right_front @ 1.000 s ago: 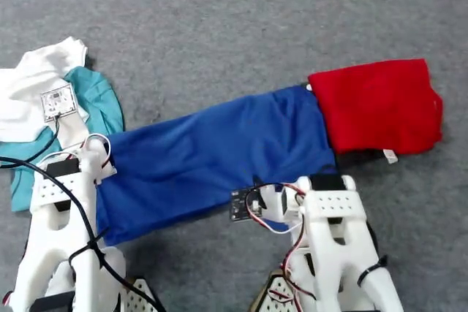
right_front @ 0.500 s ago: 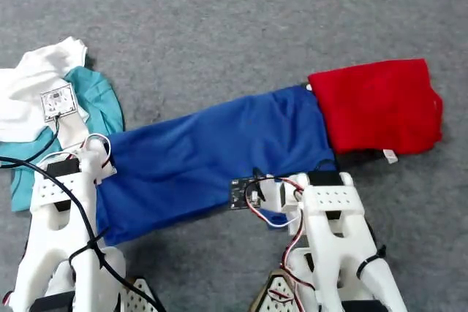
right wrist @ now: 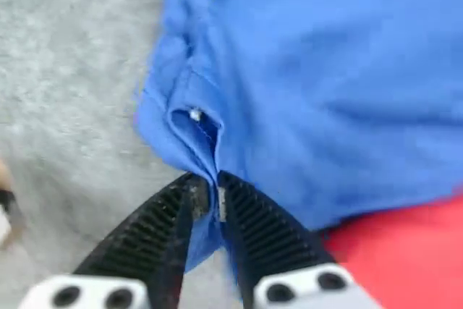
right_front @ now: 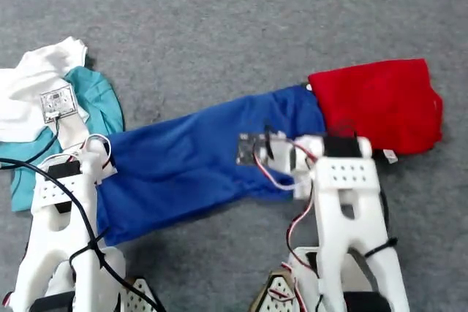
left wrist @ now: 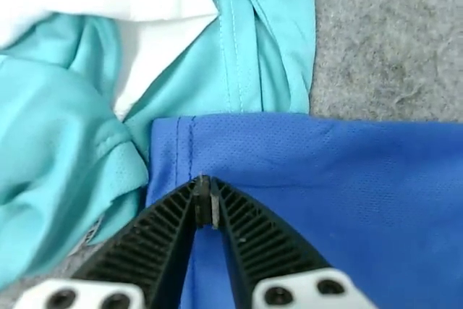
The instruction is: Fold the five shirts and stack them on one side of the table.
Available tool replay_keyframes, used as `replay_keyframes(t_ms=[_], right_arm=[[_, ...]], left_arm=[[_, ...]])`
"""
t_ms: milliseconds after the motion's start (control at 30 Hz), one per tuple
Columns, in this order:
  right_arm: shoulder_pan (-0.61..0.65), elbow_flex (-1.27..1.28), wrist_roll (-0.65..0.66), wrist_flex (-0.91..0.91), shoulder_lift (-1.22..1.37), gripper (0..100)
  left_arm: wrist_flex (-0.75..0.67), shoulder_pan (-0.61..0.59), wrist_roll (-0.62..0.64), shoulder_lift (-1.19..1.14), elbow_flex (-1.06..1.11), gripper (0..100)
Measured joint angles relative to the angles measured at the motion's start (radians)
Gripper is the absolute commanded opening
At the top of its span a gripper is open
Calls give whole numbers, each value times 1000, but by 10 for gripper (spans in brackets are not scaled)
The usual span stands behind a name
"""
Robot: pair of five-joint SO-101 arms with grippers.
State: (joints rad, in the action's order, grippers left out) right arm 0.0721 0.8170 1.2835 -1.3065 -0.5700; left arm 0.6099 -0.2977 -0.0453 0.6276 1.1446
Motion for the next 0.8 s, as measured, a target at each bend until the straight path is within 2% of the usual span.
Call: replay_keyframes(t_ms=[133,300,500,700,800], right_arm=[[95,-242,-31,-63,118,2],[152,-512,-34,-78,393,2],[232,-721,0,-81,704,7],[255,-822,-18,-77,847,261],[239,-884,-68,-49,848,274]], left_arm=[[0,0,0,0,0,24],[0,0,0,0,2,24],[0,0,0,0,2,24],[0,0,0,0,2,24],[0,0,0,0,2,24]])
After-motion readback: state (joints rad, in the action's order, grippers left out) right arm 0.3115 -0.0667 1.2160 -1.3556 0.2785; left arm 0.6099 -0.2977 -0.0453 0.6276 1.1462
